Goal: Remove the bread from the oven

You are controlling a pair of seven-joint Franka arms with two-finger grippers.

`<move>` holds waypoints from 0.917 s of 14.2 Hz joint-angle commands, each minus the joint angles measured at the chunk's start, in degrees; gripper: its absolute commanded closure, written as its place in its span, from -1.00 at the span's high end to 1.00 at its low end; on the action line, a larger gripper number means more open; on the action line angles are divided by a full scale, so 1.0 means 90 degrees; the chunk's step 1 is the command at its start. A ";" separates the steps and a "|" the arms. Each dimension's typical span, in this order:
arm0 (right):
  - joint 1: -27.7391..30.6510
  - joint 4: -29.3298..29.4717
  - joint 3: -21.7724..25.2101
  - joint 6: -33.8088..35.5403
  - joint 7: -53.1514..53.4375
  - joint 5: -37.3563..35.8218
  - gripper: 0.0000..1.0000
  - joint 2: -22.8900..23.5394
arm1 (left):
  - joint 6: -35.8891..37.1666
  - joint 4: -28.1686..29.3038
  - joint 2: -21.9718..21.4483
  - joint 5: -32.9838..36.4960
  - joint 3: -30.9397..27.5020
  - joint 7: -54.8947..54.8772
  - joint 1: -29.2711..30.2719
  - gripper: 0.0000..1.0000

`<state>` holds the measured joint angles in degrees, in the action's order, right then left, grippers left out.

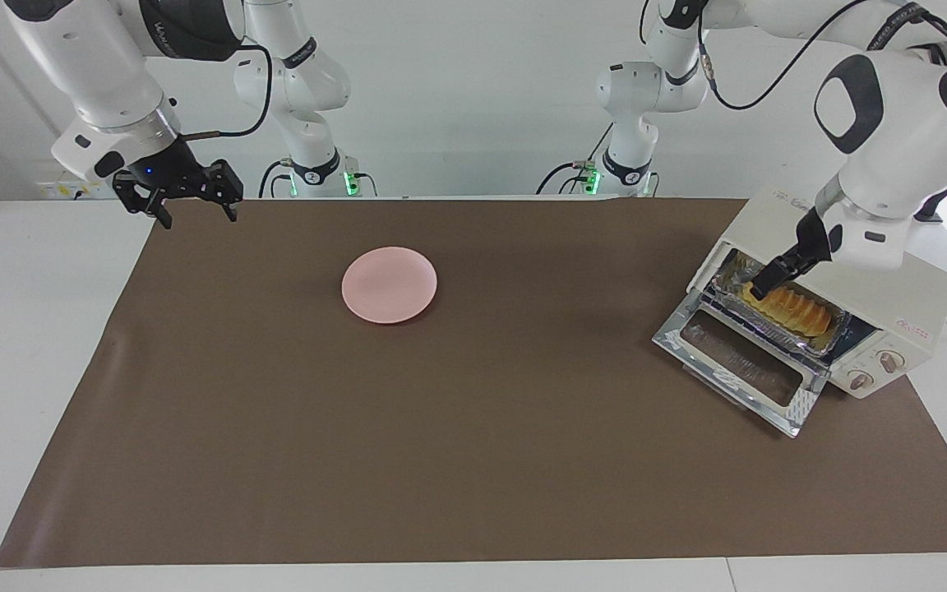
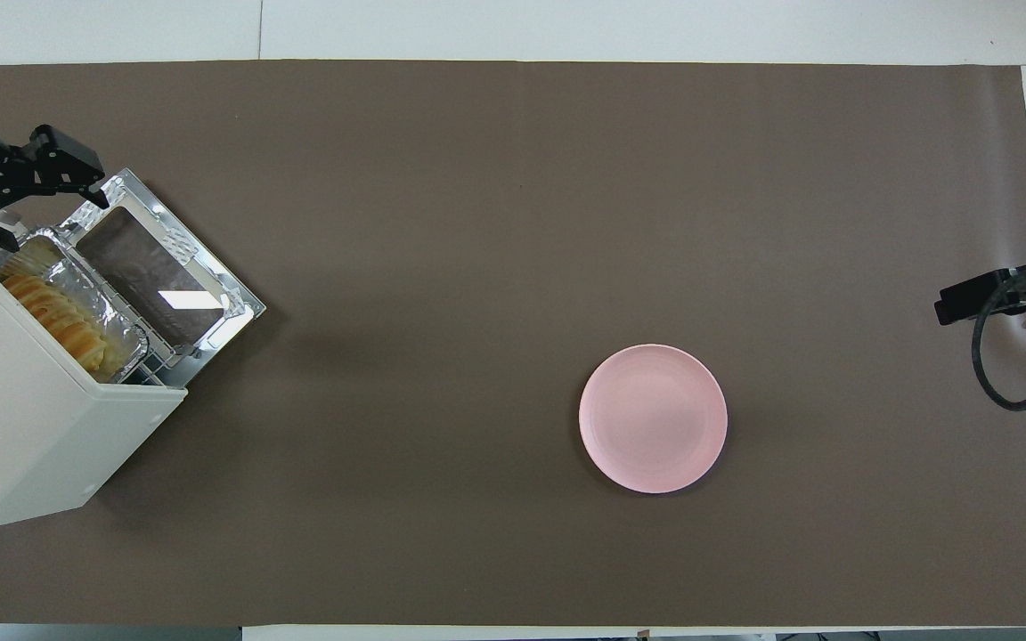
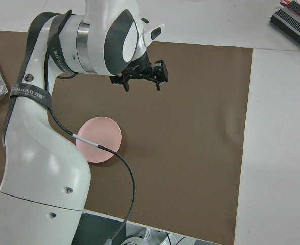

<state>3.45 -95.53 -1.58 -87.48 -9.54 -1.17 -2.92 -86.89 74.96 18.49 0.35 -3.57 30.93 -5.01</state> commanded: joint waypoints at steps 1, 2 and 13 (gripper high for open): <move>0.0163 -0.0109 -0.0079 0.0042 -0.0112 -0.0075 1.00 -0.0125 | -0.0216 -0.0361 0.0416 0.0399 -0.0111 0.1392 -0.0175 1.00; 0.0163 -0.0109 -0.0069 0.0042 -0.0112 -0.0075 1.00 -0.0125 | -0.0489 0.0036 0.0377 0.0594 -0.0111 0.1745 -0.0195 1.00; 0.0163 -0.0109 -0.0059 0.0052 -0.0122 -0.0075 1.00 -0.0125 | -0.2181 0.3067 -0.0600 0.1309 -0.0111 0.2393 -0.0263 1.00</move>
<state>3.90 -95.53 -1.45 -87.48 -9.54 -1.17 -2.92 -103.88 96.57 17.35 10.23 -3.87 51.48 -6.60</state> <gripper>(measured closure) 0.000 0.000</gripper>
